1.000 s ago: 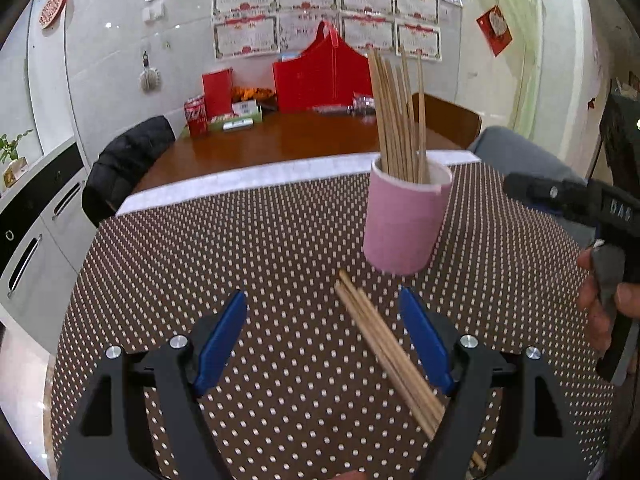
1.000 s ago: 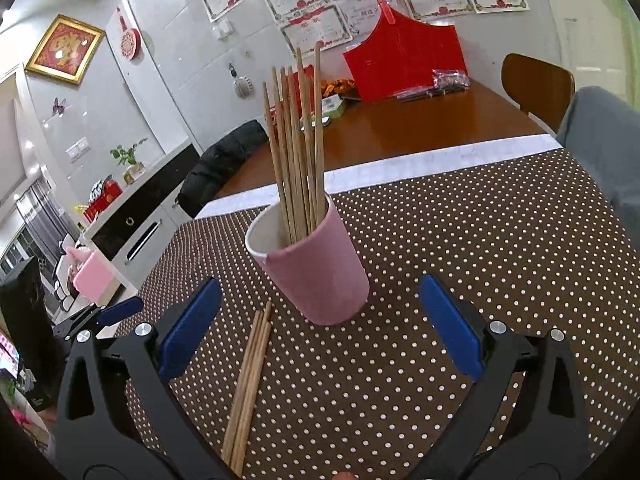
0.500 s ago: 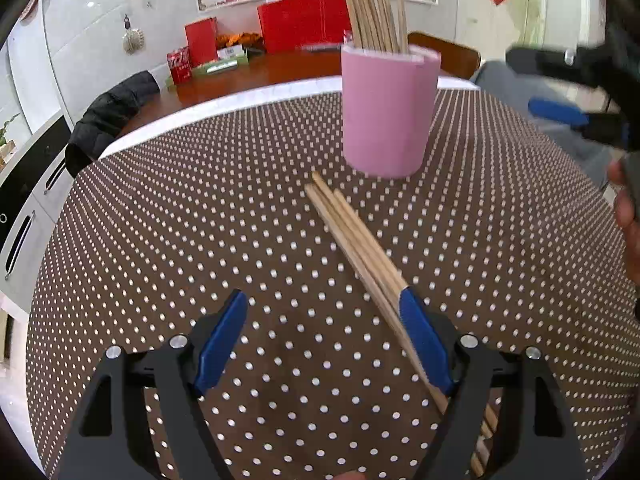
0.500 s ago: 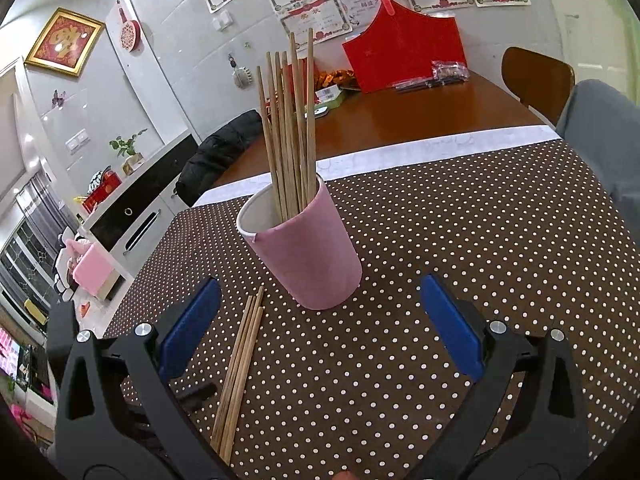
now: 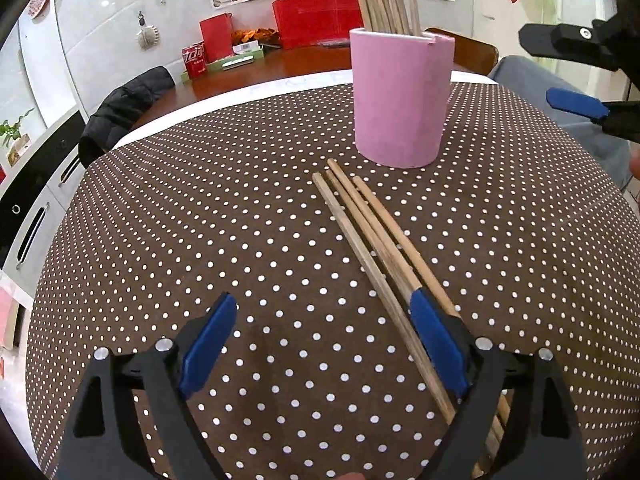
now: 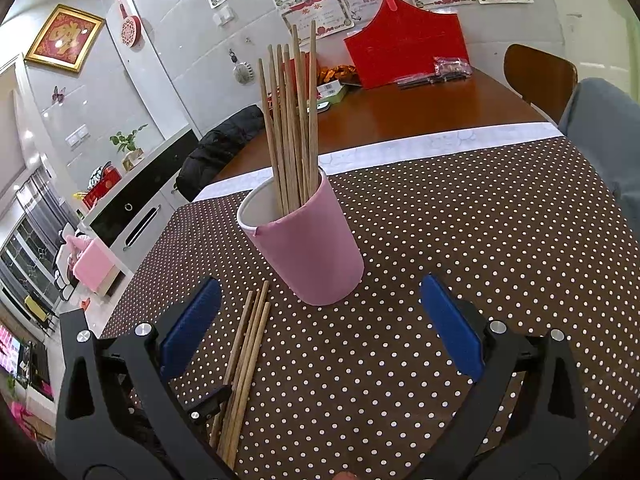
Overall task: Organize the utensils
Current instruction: 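Move both open grippers back down to the chopstick pile, then close the left gripper on a chopstick while the right gripper grasps another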
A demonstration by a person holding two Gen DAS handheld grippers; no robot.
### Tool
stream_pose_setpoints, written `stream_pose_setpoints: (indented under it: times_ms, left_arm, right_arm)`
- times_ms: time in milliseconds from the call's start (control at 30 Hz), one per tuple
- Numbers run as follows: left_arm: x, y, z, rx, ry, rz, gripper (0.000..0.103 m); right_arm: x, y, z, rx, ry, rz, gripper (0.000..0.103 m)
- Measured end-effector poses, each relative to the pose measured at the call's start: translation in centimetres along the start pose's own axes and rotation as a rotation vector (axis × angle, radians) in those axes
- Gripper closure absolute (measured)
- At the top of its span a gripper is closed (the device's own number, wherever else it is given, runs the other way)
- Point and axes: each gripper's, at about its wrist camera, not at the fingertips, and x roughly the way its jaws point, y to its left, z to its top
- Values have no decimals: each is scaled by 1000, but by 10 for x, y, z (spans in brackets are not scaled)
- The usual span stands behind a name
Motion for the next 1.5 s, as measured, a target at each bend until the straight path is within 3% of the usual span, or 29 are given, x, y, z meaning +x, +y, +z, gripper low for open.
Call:
stream_pose_setpoints:
  times_ms: [233,467,667,900,1333,1500]
  left_arm:
    - [6,10,-1,1,45,-31,16]
    - [4,20,-7,44,29,-36,16]
    - [-1,23,-9,106,0,-1,16]
    - [-1,32,-9,84,9,-32,16]
    - [1,44,-8,67,16,-43,16]
    - [2,40,-7,86,9,-19,16]
  right_arm:
    - [7,2,-3,-21,52,4,6]
    - [49,36,-34,-243,303,-1,6]
    - [67,62,-59,-378,378,-20,6]
    - [79,70,-74,-444,417,-85,6]
    - [70,74,-74,-495,399,-144,6]
    - [85,82,-73,-462,380,-160,21]
